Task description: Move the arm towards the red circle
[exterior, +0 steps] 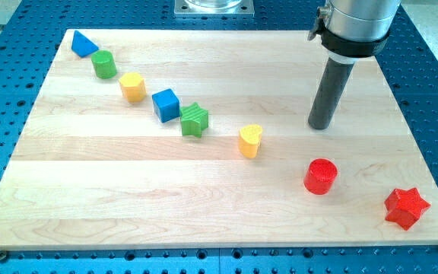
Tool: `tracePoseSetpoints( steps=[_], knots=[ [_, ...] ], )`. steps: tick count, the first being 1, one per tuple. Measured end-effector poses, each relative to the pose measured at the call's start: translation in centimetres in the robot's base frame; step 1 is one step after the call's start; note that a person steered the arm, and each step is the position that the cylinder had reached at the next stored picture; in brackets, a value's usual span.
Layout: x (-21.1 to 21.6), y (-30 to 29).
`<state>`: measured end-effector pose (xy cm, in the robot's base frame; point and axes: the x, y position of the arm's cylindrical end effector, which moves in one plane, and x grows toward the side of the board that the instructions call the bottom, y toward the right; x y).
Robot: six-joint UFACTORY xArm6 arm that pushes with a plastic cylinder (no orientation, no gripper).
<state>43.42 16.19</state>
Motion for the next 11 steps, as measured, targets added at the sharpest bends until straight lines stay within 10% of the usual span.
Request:
tracePoseSetpoints(
  steps=[7,11],
  knots=[
    [1.3,0.5],
    [10.4,2.0]
  ],
)
